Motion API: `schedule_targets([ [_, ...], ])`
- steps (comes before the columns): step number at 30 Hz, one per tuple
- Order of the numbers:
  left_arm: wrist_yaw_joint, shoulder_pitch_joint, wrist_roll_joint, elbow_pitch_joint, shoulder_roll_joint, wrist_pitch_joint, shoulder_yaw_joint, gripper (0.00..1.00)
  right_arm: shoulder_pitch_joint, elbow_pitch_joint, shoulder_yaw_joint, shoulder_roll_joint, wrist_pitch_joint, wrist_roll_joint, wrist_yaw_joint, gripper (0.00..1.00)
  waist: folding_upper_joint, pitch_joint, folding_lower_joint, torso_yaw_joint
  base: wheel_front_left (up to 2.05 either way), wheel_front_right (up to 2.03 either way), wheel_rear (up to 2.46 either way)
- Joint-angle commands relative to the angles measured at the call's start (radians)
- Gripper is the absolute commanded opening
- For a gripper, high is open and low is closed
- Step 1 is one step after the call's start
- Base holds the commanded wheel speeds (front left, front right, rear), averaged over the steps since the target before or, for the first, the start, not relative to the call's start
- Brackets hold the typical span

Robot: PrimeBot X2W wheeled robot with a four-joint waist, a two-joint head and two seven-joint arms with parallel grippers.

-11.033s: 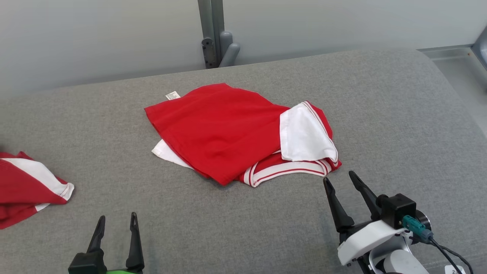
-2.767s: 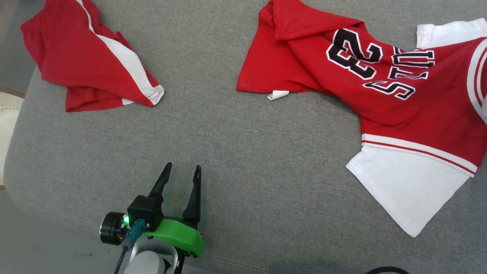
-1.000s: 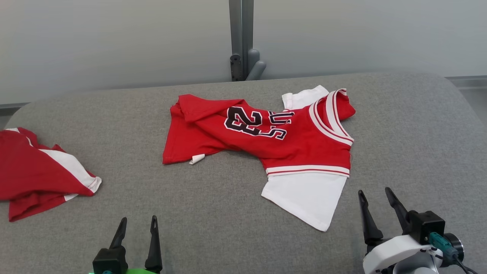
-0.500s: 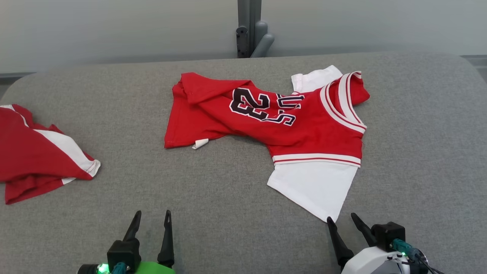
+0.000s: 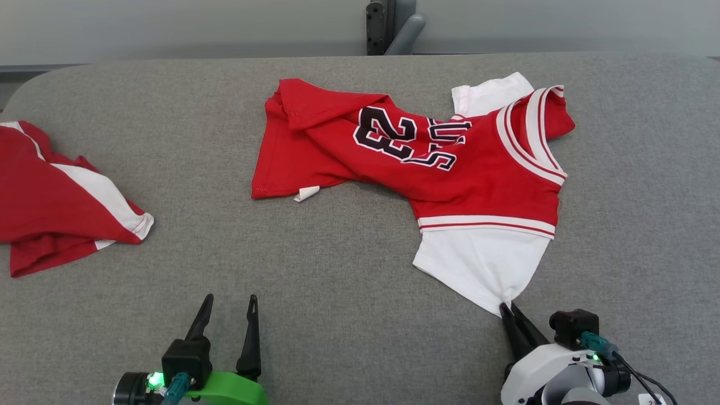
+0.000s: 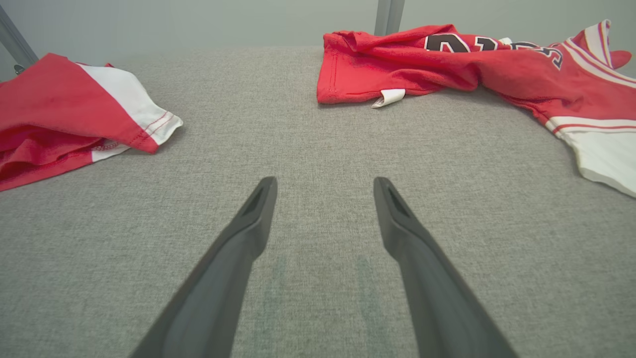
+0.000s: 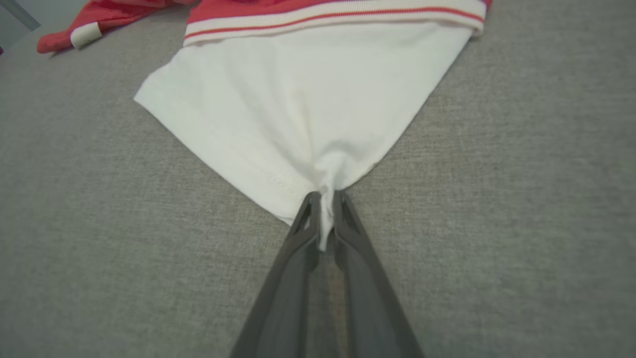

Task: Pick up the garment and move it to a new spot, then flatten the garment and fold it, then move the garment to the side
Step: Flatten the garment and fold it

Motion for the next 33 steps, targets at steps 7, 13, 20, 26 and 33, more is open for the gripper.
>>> schedule_targets([
  [7, -0.006, -0.048, -0.015, -0.003, 0.003, 0.001, 0.002, 1.00, -0.003, 0.031, -0.029, -0.007, 0.019, -0.007, -0.003, 0.00, 0.0001, 0.032, 0.0000, -0.020, 0.00, 0.00, 0.00],
  [13, -0.025, -0.136, -0.015, 0.016, 0.003, 0.001, 0.022, 1.00, 0.006, -0.041, -0.064, -0.031, 0.015, -0.036, -0.005, 0.00, 0.0001, 0.084, 0.0000, -0.082, 0.00, 0.00, 0.00],
  [20, -0.045, -0.236, -0.029, 0.061, 0.003, 0.001, 0.075, 1.00, -0.024, -0.099, -0.072, -0.030, 0.012, -0.045, -0.003, 0.00, 0.0001, 0.147, 0.0000, -0.158, 0.00, 0.00, 0.00],
  [26, -0.065, -0.328, -0.007, 0.120, 0.005, 0.001, 0.150, 1.00, -0.062, -0.133, -0.052, -0.023, 0.012, -0.045, -0.003, 0.00, 0.0001, 0.217, 0.0000, -0.208, 0.00, 0.00, 0.00],
  [33, -0.089, -0.391, 0.001, 0.167, 0.008, 0.001, 0.243, 1.00, -0.082, -0.151, -0.041, -0.018, 0.016, -0.034, -0.004, 0.00, 0.0001, 0.263, 0.0000, -0.239, 0.00, 0.00, 0.00],
])
